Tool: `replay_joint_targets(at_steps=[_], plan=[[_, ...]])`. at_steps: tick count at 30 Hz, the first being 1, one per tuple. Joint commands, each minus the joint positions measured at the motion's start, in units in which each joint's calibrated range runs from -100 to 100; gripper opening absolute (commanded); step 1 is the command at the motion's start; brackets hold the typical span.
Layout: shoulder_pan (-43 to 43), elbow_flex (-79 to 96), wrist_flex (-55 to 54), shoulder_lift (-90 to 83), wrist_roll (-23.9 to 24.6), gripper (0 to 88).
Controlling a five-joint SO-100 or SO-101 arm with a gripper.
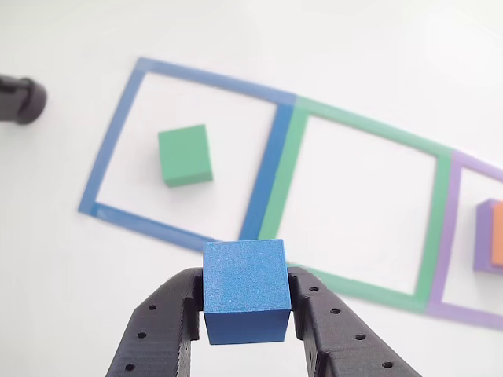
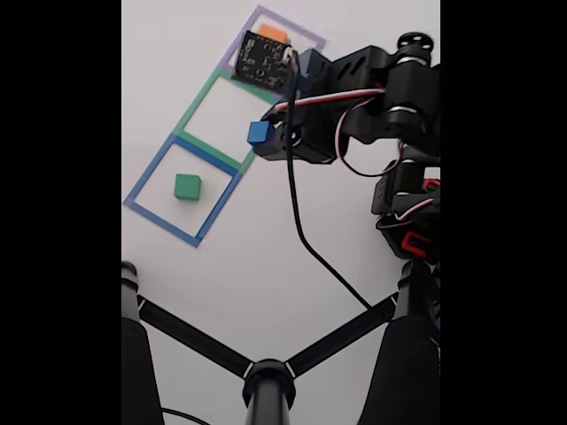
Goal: Tower of hanoi
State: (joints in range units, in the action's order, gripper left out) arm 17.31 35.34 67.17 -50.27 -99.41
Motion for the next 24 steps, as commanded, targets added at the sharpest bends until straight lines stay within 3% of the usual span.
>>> replay_joint_targets(at_steps=[1,7,13,24], plan=[[-0.12,15.05,-22.94,-0.69,-0.59,2.6],[1.33,33.13,-52.32,4.84,-0.59,3.0],[2.78,38.13,-74.26,17.90,-0.59,3.2],[5.29,36.86,-98.05,38.50,-0.59,3.3]])
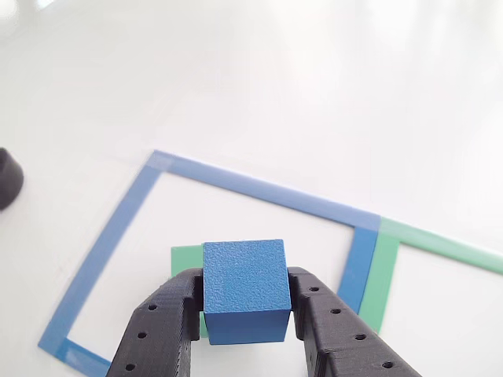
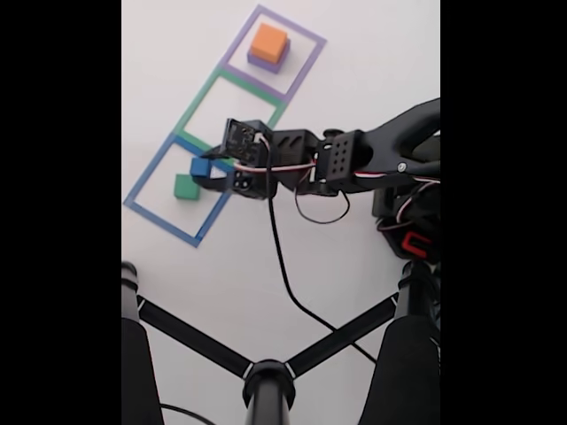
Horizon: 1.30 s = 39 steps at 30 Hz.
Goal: Tower of hanoi
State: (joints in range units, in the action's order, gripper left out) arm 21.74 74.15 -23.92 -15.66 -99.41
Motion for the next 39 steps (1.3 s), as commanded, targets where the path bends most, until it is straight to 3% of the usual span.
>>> replay_joint_targets(at_steps=[1,16,39], plan=[[0.95,-2.59,-8.01,5.32,-0.59,3.4],[1.63,-12.95,-13.36,19.35,-0.59,3.4],[2.47,-13.04,-14.17,21.67,-0.59,3.4]])
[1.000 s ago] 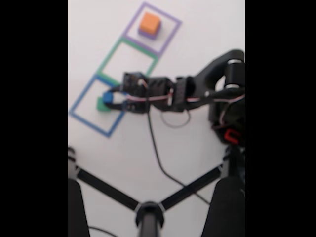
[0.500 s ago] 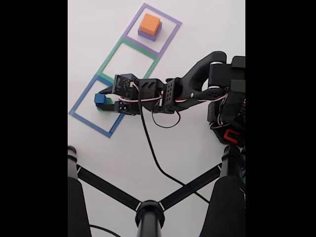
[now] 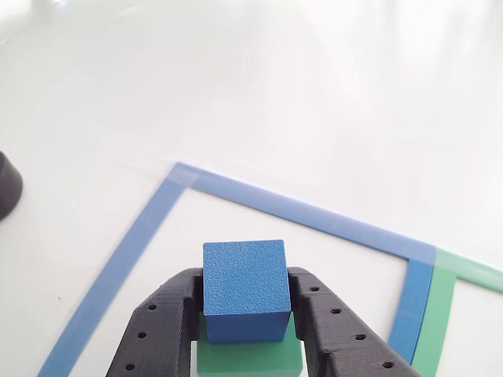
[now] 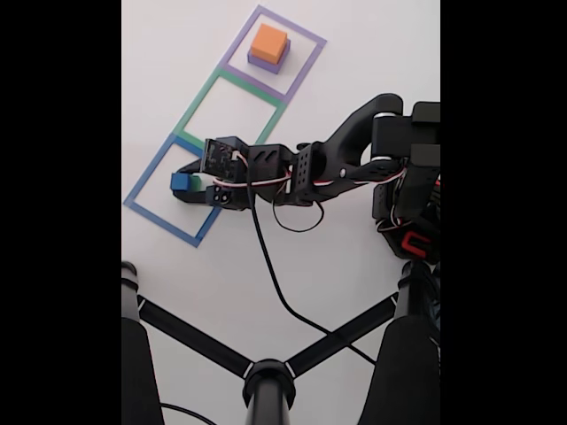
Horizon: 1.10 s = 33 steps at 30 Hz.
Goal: Tower of hanoi
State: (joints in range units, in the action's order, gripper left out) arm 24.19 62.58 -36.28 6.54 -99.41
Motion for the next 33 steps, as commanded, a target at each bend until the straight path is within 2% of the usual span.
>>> replay_joint_targets(at_steps=[1,7,16,27,29,33], plan=[[0.02,-1.47,-1.81,-0.45,-0.59,3.5],[-0.29,-1.47,-2.29,0.51,-0.59,4.3],[-0.97,-1.38,-3.42,0.75,-0.59,16.9],[-2.50,-1.74,-4.64,-3.02,-0.59,22.1],[-2.96,-1.83,-2.70,-6.06,-0.59,21.6],[-4.18,-4.38,10.74,-15.52,-0.59,18.4]])
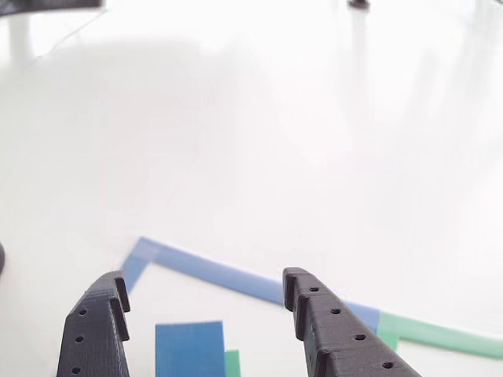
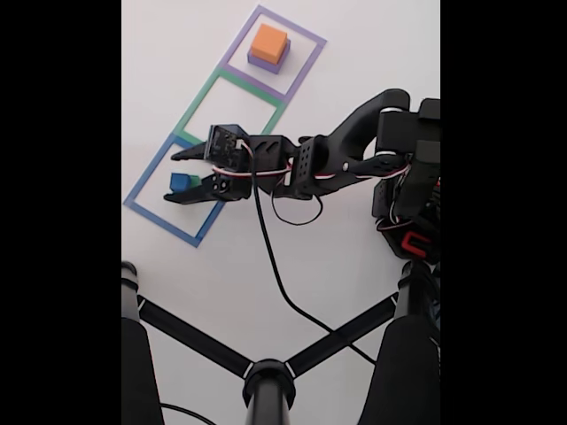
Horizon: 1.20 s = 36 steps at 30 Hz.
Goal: Tower of hanoi
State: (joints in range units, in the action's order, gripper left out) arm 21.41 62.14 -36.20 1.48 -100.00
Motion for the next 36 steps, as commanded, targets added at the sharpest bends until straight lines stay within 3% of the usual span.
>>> replay_joint_targets(at_steps=[1,8,21,28,36], plan=[[-1.62,-4.85,15.35,-13.18,0.00,17.1],[-3.15,-15.39,52.91,-30.96,0.00,0.1],[-13.52,-53.92,115.56,-42.26,0.00,0.1],[-22.13,-68.82,132.39,-42.18,0.00,0.1],[-27.70,-70.18,133.85,-42.50,0.00,0.1]])
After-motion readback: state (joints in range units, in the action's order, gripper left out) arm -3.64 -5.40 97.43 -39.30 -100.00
